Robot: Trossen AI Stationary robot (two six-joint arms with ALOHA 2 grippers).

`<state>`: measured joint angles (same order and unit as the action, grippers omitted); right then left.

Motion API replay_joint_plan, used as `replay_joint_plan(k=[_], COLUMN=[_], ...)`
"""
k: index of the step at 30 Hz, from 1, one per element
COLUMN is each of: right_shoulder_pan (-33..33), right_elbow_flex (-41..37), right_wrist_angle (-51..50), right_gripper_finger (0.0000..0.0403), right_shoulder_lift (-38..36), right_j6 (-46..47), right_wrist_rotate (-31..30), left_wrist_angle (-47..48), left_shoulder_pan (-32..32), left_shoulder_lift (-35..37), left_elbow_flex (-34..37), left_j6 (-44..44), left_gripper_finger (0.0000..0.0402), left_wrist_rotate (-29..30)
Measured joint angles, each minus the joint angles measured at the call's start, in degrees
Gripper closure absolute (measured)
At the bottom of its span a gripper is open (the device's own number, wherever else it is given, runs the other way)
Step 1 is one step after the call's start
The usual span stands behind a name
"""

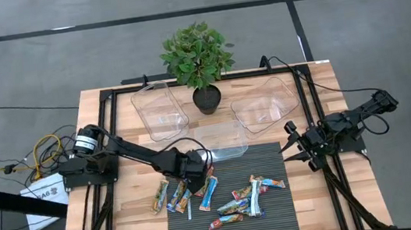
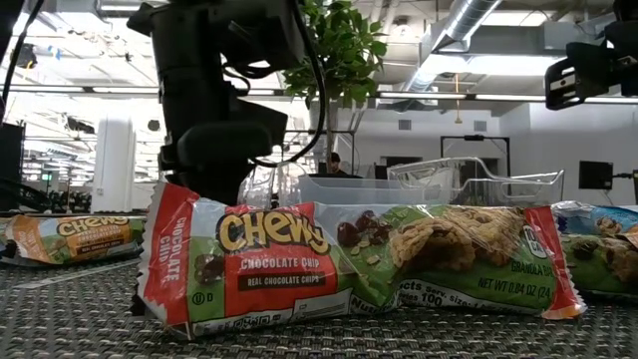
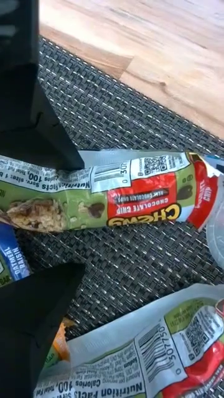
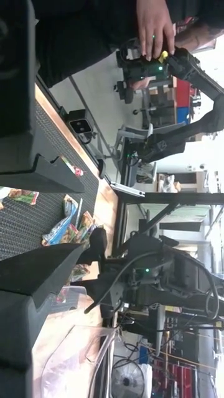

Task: Pick and place Granola Bars by type
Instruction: Put the red granola bar into the left transparent bin

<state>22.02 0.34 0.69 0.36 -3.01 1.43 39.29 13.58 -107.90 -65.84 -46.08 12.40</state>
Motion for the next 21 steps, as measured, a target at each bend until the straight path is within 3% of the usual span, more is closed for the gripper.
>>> replay_joint_plan(k=[7,21], right_shoulder_pan=[0.0,0.0], right_elbow_flex=[0.0,0.0], right_wrist_angle=[0.0,0.0], right_gripper_finger=[0.0269,0.0270], right_shoulder_lift=[0.0,0.0], right_j6=[0.0,0.0], right_wrist_rotate=[0.0,0.0], left_wrist_angle=[0.1,0.2], left_shoulder_pan=[0.1,0.4], left_shoulder_lift=[0.0,-0.1], left_elbow_flex=[0.0,0.1], left_j6=[2.5,3.4], left_gripper_finger=[0.0181,0.0342], left_wrist_rotate=[0.0,-0.4])
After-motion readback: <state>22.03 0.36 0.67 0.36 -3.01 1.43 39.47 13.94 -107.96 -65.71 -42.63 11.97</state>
